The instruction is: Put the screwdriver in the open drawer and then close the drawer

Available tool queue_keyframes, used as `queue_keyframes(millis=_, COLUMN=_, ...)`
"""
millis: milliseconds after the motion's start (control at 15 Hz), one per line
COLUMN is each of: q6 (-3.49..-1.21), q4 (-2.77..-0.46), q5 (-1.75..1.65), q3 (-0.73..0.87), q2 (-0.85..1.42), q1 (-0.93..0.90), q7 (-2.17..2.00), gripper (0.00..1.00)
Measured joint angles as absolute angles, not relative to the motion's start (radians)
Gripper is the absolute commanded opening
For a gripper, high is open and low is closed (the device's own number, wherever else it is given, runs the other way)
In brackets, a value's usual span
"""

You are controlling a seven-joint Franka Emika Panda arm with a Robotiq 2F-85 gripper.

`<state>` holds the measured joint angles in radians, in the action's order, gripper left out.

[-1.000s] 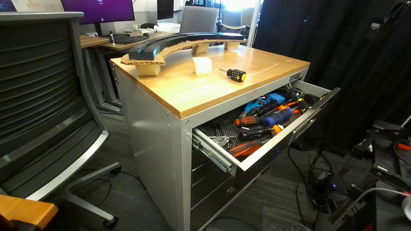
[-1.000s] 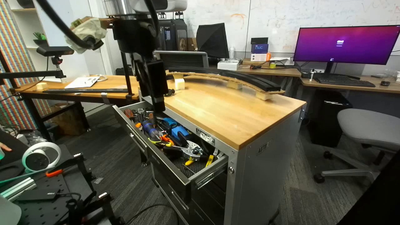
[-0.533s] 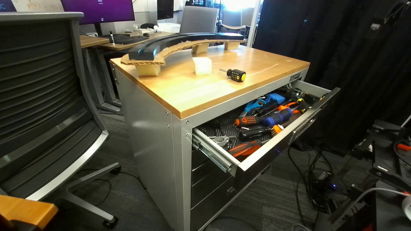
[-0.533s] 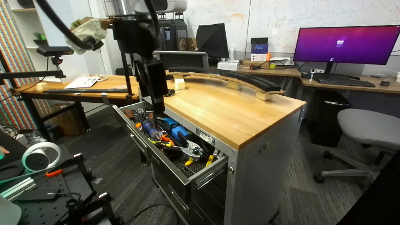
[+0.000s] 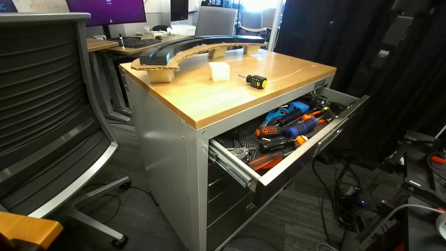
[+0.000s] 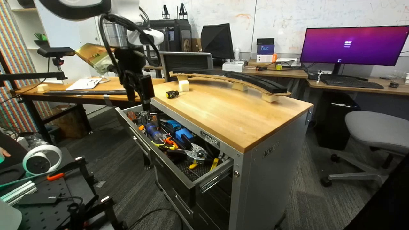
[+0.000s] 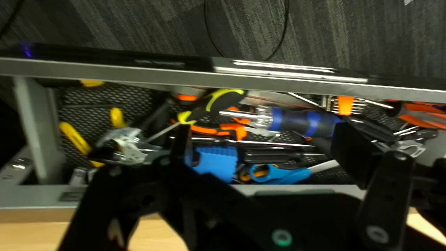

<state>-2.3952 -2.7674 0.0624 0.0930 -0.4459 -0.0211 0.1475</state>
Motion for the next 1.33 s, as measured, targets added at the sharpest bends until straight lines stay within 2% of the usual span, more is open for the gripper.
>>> queue_keyframes(millis=600, q6=-2.805, q4=-2.768, q5=0.329, q3=-0.079, q2=-0.213, q1=-0.335, q7=0.145, gripper=1.00)
queue_keyframes(millis=1000, q6=-2.846, q4=-2.763, q5=0.328, q3=-0.093, q2=-0.184, q1=-0.340, q7=0.142, gripper=1.00)
queue_keyframes(millis=1333, q6=-3.124, q4=-2.689, q5=0.106, q3=-0.197, q2=-0.086, q1=-0.277, q7=0.016, gripper=1.00)
